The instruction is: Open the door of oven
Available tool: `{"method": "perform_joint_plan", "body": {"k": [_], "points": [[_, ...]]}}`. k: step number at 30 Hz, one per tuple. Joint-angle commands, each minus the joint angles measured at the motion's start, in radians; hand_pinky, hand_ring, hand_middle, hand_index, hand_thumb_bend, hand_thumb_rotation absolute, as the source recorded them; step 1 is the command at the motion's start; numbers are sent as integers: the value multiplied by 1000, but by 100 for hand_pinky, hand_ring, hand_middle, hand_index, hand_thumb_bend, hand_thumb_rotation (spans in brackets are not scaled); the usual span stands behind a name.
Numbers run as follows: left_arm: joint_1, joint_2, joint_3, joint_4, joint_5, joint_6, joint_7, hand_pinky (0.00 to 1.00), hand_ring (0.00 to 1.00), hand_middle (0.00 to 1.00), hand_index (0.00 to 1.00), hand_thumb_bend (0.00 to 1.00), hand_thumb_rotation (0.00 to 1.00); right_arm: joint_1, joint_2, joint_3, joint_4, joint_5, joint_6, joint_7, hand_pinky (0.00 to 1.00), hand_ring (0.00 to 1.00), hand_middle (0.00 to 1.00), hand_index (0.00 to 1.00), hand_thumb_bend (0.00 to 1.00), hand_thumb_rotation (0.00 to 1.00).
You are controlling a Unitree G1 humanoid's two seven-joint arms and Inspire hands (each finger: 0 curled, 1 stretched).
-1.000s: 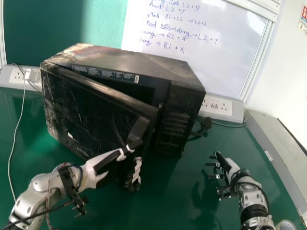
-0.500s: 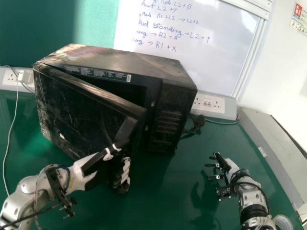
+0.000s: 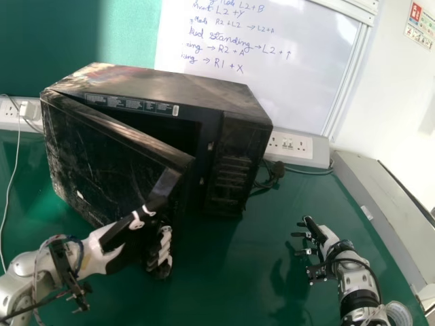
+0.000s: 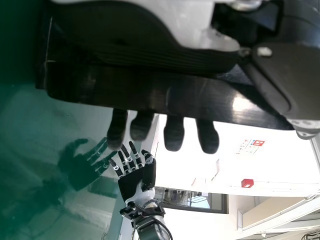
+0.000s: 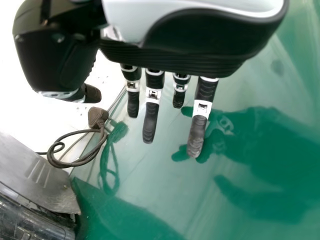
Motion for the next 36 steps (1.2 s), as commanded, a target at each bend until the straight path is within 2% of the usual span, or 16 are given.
{"method": "perform_joint_plan", "body": {"k": [1,4,6,10,14,17,19,20,21,23,26,29,30,31,33,36], "points": [[14,-16,82,-37,-127,15,12,0,0,5,8,50,14,0,-3,-2,10,-2,13,8,53,65,74,92,41,46],[37,-18,129,-78,-210,102,42,0,0,5,10,52,4,0,-4,3,10,-8,15,-8,54,65,71,91,40,46],[40,11,146,-100,-214,129,35,0,0,5,16,52,2,0,-4,-5,10,1,14,-3,55,64,68,89,41,46],[32,68,171,-112,-222,147,7,0,0,4,9,45,1,-4,-3,-30,11,24,33,0,48,63,71,90,40,42],[39,98,199,-140,-246,198,45,0,0,3,8,45,1,-3,-6,-10,9,0,20,0,50,63,70,89,40,45],[49,109,209,-152,-247,177,33,0,0,3,7,39,2,-5,-6,-14,10,3,29,-2,53,63,68,88,41,47],[55,115,221,-149,-249,158,23,0,0,4,6,38,2,-4,-7,-17,9,6,26,2,50,62,69,88,40,45],[55,116,231,-133,-259,145,4,0,0,4,6,39,2,-4,-8,-16,10,6,25,5,49,62,69,87,40,44],[53,117,238,-109,-266,126,-21,0,0,4,7,40,3,-3,-9,-17,10,5,26,5,54,62,68,87,41,43],[52,117,253,-67,-277,98,-60,0,0,4,9,45,3,-2,-12,-19,10,8,26,13,56,63,69,87,41,43],[56,123,267,-46,-282,89,-81,0,0,4,10,48,0,-2,-13,-17,9,5,24,9,59,66,72,89,42,46],[65,145,274,-33,-255,71,-85,0,0,3,7,47,1,-1,-13,-19,10,6,25,11,58,66,73,89,42,46],[66,150,280,-16,-251,65,-87,0,0,3,6,46,1,-2,-13,-19,10,6,27,10,54,64,73,89,42,46],[69,157,285,-4,-238,50,-86,0,0,3,5,45,2,-2,-14,-18,10,5,27,10,51,62,71,89,42,46],[79,173,298,11,-218,21,-86,0,0,3,4,46,10,2,-17,-8,9,-4,11,19,58,64,71,91,40,48],[97,191,319,11,-221,7,-79,0,0,3,6,46,12,2,-19,-2,8,-10,8,5,55,64,72,89,42,48]]}}
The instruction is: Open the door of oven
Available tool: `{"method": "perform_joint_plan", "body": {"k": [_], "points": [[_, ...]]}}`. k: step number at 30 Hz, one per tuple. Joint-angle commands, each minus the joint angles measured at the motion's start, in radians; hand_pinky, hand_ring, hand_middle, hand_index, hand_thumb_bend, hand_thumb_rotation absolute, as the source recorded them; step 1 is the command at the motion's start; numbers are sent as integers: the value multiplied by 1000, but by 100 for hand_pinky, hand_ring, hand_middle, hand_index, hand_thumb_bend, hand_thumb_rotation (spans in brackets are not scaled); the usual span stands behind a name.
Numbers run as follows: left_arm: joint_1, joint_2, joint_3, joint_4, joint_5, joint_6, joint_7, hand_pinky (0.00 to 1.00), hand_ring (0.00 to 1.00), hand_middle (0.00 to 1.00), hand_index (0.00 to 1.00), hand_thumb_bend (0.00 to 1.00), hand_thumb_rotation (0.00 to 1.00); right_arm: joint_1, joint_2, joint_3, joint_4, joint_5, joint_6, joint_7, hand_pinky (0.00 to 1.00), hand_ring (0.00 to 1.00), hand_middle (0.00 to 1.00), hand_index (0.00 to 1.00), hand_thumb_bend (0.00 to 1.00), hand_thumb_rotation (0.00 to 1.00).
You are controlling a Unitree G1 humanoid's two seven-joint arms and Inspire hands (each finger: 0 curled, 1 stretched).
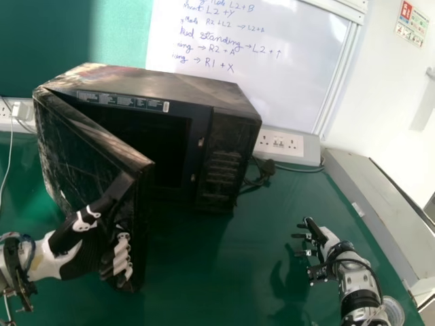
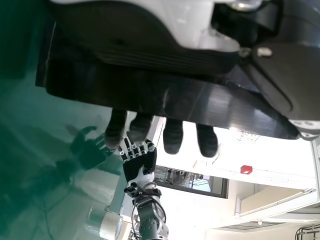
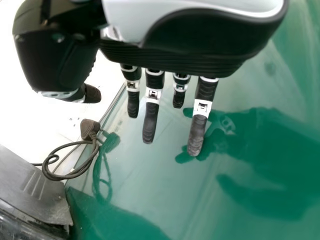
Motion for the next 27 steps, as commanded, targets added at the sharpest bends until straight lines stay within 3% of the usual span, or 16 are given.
{"method": "perform_joint_plan", "body": {"k": [1,4,6,9,12,16,17,19,22,24,27], "points": [[-17,16,151,34,-54,-48,66,0,0,3,6,44,10,1,-15,-1,7,-5,6,-9,53,64,72,89,42,47],[-6,33,173,33,-81,-21,63,0,0,2,6,41,2,2,-17,-7,7,3,8,-4,54,65,72,89,42,42],[0,33,189,35,-110,-6,60,0,0,2,6,38,0,3,-19,3,7,-8,3,-1,53,63,71,88,43,45],[-5,28,220,84,-219,55,15,0,0,1,9,38,0,3,-19,-15,8,12,13,6,58,68,75,91,39,47],[8,45,249,79,-273,123,17,0,0,2,12,47,3,3,-19,-11,7,6,14,-10,61,68,73,89,40,42],[6,87,272,100,-299,132,-56,0,0,2,13,49,11,-1,-25,-5,8,1,16,9,74,71,73,91,41,46],[-1,91,281,115,-320,146,-71,0,0,3,30,49,9,-2,-25,-4,8,-1,18,2,73,71,74,91,42,45],[-4,104,301,134,-349,172,-86,0,0,3,42,50,7,-2,-24,-7,8,2,17,-3,65,68,73,90,42,43],[2,141,333,168,-330,140,-141,0,0,5,46,50,6,-3,-23,-15,8,10,20,-4,66,69,74,90,41,43],[-13,185,350,232,-362,191,-184,0,0,7,47,49,6,-4,-22,-10,7,5,21,-6,65,69,74,89,43,43],[24,199,424,158,-407,245,-82,0,0,6,47,50,5,-3,-23,-14,8,6,22,-12,64,69,74,90,41,41]]}}
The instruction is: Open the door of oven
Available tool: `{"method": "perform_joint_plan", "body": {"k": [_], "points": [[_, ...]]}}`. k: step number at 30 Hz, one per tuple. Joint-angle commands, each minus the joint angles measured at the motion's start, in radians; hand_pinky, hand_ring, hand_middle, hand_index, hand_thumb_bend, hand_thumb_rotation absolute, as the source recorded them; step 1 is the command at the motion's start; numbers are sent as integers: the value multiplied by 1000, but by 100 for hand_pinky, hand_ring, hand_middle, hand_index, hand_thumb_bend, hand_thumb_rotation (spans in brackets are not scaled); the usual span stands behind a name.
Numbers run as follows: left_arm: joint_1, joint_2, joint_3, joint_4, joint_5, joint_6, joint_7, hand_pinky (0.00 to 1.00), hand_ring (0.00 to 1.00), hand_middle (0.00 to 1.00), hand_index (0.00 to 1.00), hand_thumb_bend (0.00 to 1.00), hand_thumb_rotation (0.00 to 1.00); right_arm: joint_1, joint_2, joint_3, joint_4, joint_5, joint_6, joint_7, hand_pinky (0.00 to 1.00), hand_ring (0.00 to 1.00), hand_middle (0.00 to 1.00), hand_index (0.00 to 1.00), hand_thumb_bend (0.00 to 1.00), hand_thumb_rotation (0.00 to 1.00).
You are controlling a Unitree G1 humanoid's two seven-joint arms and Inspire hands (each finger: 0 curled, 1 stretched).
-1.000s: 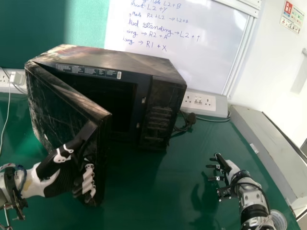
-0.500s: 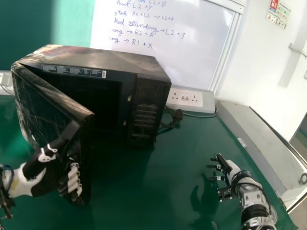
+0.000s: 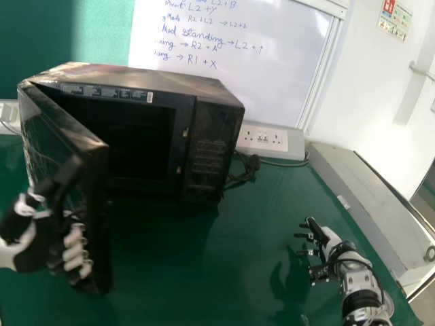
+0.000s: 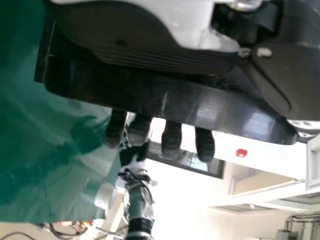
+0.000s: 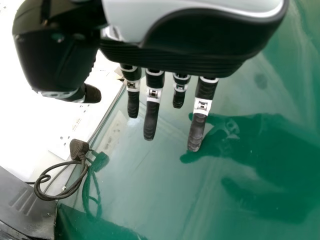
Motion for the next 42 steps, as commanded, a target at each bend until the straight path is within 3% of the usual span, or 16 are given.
{"method": "perform_joint_plan", "body": {"k": [1,4,7,13,18,20,24,26,29,32,37,42], "points": [[2,-19,190,34,-153,60,159,0,0,5,47,50,5,-3,-17,-6,8,1,20,-7,64,68,72,90,42,40],[35,-18,239,-2,-145,66,192,0,0,4,47,50,5,0,-22,9,6,-15,5,0,67,68,73,91,42,41],[49,-29,267,27,-162,54,182,0,0,4,47,49,5,0,-22,1,6,-6,7,2,69,70,73,92,41,41],[90,-2,362,92,-176,74,216,0,0,4,47,50,5,1,-28,9,7,-16,3,13,64,68,72,90,42,45],[123,34,425,191,-164,48,181,0,0,4,47,50,5,-2,-28,4,7,-11,12,9,71,69,72,89,44,46],[141,47,448,217,-139,23,188,0,1,5,47,50,6,-1,-28,10,6,-18,6,5,65,68,71,88,43,44],[161,65,478,319,-121,-3,194,0,0,2,47,50,6,1,-27,-1,6,-7,4,6,65,68,73,91,41,43],[182,76,480,364,-61,-70,194,0,0,2,47,50,6,1,-28,1,7,-9,5,5,63,66,71,88,45,39],[209,74,490,419,18,-183,209,0,0,2,47,49,6,-1,-30,20,7,-27,1,12,63,68,72,90,43,46],[233,81,494,485,45,-244,217,0,0,1,47,49,7,1,-31,26,7,-33,-7,4,65,68,71,90,45,48],[264,77,523,609,101,-381,255,0,0,2,47,48,7,0,-28,9,8,-22,8,-5,59,66,71,89,42,40],[264,102,550,756,123,-470,307,0,0,2,47,48,7,0,-31,14,7,-27,3,8,64,68,73,90,43,43]]}}
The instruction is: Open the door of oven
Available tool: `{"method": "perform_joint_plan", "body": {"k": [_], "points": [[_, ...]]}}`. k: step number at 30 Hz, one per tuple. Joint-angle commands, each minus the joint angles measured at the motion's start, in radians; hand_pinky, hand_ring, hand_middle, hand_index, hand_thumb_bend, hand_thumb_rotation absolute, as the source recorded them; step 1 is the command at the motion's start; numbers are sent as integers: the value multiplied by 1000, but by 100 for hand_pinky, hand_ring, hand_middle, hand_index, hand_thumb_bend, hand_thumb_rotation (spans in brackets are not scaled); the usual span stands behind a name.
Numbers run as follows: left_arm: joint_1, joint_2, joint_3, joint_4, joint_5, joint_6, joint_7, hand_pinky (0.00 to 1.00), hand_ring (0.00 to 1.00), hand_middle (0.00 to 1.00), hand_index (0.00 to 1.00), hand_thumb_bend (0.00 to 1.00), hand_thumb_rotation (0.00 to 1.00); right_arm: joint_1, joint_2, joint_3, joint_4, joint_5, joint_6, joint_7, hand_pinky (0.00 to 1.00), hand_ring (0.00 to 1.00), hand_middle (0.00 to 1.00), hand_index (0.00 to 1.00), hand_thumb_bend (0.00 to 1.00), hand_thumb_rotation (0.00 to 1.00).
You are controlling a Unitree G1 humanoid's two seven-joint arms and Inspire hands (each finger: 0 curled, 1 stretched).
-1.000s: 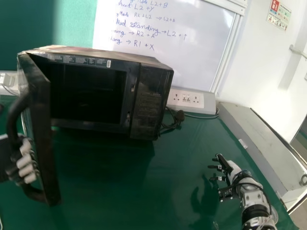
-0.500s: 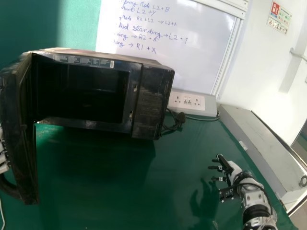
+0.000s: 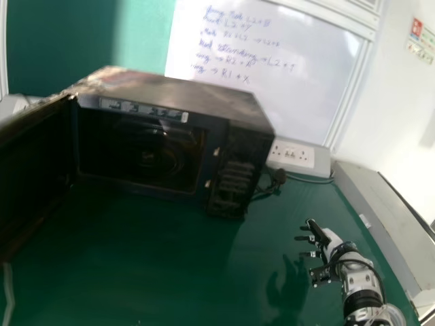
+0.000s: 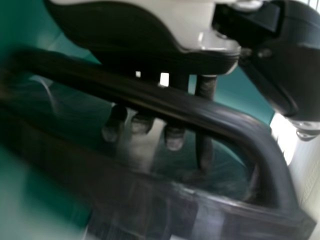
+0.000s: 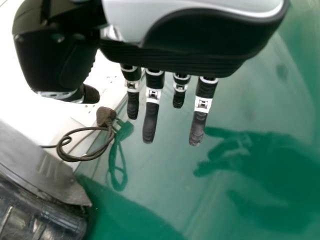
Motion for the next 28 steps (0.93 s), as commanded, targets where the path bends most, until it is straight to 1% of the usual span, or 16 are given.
{"method": "perform_joint_plan", "body": {"k": [1,4,7,9,10,11,14,17,18,20,21,22,23,25,27,28], "points": [[1,11,26,93,12,-11,51,0,0,2,47,48,7,-2,-21,2,4,-6,2,-4,67,69,73,90,43,45],[3,21,38,149,24,-41,94,0,0,2,47,48,7,-2,-21,-5,4,-2,7,-10,66,67,71,88,44,43],[-1,23,61,181,12,-41,140,0,0,2,47,48,6,-3,-20,2,4,-8,6,-12,66,66,70,88,43,43],[-20,5,85,182,-7,-59,174,0,0,3,47,48,7,-4,-18,-4,4,-3,8,-17,64,67,71,89,43,42],[-29,-10,95,173,-13,-71,194,0,0,4,47,48,8,-2,-19,-1,3,-6,3,-13,68,68,70,88,43,41],[-35,-23,102,167,-18,-82,209,0,2,8,47,48,8,-2,-20,4,3,-11,-1,-8,72,70,71,88,42,42],[-40,-42,108,161,-29,-72,248,11,20,30,48,49,10,-1,-20,8,4,-16,-3,-17,71,69,71,88,43,44],[-38,-34,90,198,-26,-102,213,20,37,50,49,49,10,-2,-20,6,4,-16,1,-18,67,66,70,89,43,44],[-40,-28,85,214,-24,-113,201,22,41,55,49,49,10,-2,-20,10,4,-21,-1,-18,64,66,70,89,44,43],[-42,-17,75,242,-22,-131,167,23,48,60,49,49,10,-3,-19,10,4,-22,4,-24,64,65,69,89,45,45],[-42,-12,70,251,-19,-140,155,23,51,62,49,49,10,-4,-18,6,4,-19,7,-23,64,65,69,89,45,43],[-42,-12,66,254,-16,-147,153,26,55,64,55,53,39,-5,-17,3,4,-16,9,-21,65,65,70,89,44,43],[-42,-13,63,255,-14,-155,153,34,60,66,60,55,56,-4,-18,6,4,-20,4,-19,65,66,70,89,44,43],[-42,-17,59,256,-16,-167,145,52,69,73,69,58,72,-3,-19,23,3,-38,-3,-27,64,66,70,89,43,45],[-46,-25,58,252,-24,-170,142,62,77,79,74,61,78,-3,-18,19,4,-35,-1,-31,66,67,70,88,43,45],[-48,-26,56,257,-27,-175,133,67,80,82,77,62,81,-3,-18,15,4,-32,-1,-29,64,66,70,88,43,45]]}}
